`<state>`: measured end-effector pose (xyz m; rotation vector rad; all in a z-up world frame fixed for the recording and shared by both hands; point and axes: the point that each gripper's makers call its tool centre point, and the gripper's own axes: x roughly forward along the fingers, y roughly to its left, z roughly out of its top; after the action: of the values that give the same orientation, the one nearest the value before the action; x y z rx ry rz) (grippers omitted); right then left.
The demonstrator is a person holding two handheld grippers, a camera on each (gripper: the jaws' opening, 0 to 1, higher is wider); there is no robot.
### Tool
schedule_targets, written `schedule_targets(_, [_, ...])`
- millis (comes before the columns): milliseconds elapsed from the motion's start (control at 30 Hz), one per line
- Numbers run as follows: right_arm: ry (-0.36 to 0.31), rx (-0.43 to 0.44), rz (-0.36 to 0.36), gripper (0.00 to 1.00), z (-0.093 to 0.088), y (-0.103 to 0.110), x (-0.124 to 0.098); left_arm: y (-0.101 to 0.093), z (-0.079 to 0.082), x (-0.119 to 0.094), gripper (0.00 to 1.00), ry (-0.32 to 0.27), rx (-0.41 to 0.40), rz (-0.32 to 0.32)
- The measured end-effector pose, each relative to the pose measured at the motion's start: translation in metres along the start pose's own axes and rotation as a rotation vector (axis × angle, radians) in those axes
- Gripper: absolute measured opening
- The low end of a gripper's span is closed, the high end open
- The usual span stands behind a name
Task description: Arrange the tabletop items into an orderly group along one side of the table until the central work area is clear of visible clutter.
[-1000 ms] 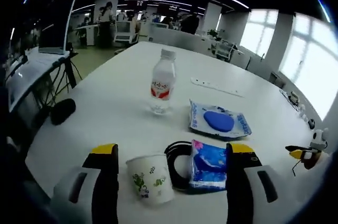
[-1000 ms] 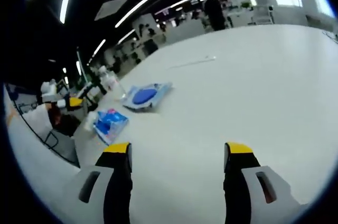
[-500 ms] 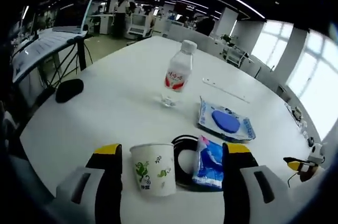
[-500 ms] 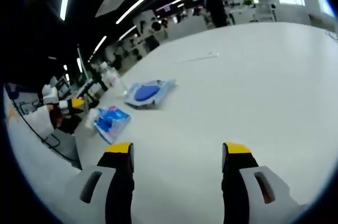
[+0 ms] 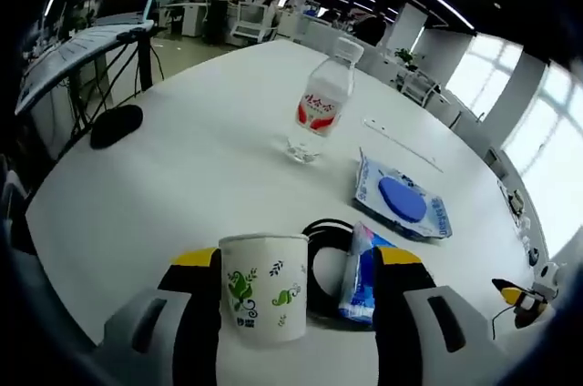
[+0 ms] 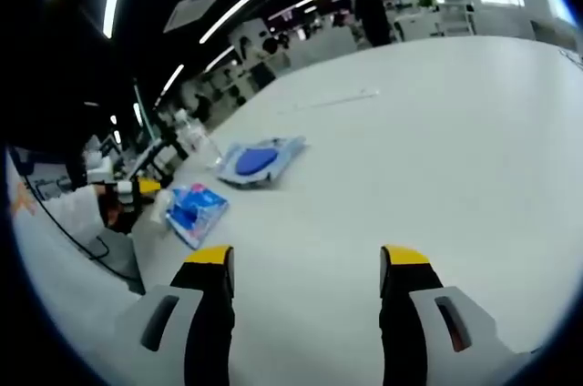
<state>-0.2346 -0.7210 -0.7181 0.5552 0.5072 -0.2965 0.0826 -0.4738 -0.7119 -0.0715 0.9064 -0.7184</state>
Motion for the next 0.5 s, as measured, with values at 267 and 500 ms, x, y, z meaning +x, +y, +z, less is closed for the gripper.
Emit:
schedule_targets(267, [-0.016,0.032,-0.002,0.61,0.001,-0.001,-0.002,0.016,-0.019,0.002,0.6,-0.004,-0.141,0.031])
schedule_targets(500, [-0.005,0.028,0.023,0.61,0.002,0.007,0.001,0.019,-0.027,0.002,0.41,-0.011,-0.17,0.049])
